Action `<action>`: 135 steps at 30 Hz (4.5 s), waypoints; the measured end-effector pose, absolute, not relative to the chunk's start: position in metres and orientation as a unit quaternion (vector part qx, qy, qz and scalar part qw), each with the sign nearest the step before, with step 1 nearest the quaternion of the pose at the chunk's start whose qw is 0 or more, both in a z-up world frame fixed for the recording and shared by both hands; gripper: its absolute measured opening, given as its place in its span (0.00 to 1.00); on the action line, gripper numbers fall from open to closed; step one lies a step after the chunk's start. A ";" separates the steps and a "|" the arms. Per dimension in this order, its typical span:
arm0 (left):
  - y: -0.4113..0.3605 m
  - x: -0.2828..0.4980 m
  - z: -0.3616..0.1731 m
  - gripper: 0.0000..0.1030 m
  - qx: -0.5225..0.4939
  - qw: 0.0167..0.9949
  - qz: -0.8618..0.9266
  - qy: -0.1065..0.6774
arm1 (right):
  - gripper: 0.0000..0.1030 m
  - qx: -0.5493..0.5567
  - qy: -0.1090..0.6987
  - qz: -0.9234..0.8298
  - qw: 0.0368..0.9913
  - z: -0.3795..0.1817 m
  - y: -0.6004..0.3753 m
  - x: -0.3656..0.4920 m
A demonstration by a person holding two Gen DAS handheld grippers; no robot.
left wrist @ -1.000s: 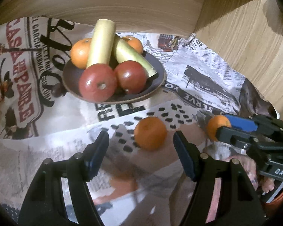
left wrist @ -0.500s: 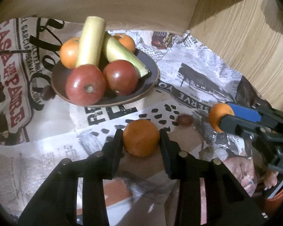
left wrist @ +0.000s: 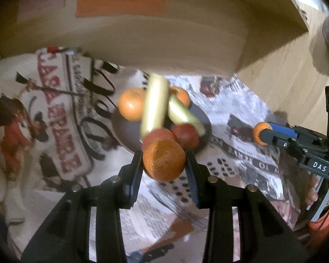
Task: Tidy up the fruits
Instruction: 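Close the left tool on its small orange while the right tool grasps the other, then lower both small oranges onto the plate and open both tools, then move the right tool to the small dark red fruit and close on it, then carry the dark red fruit to the plate and open the right tool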
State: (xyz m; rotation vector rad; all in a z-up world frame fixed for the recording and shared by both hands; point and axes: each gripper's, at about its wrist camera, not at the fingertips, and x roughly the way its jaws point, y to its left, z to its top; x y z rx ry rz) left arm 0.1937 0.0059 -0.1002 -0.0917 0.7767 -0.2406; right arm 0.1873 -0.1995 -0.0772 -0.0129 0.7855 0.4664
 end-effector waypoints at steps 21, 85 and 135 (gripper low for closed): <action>0.035 0.267 -0.112 0.37 -0.039 0.913 -0.081 0.398 | 0.32 -0.051 0.383 0.220 0.896 -0.073 -0.171 0.266; 0.096 0.196 -0.151 0.62 -0.016 0.903 -0.033 0.429 | 0.36 -0.080 0.476 0.145 0.864 -0.140 -0.237 0.273; 0.047 0.259 -0.131 0.18 0.014 0.906 -0.106 0.411 | 0.16 -0.066 0.412 0.205 0.885 -0.103 -0.204 0.257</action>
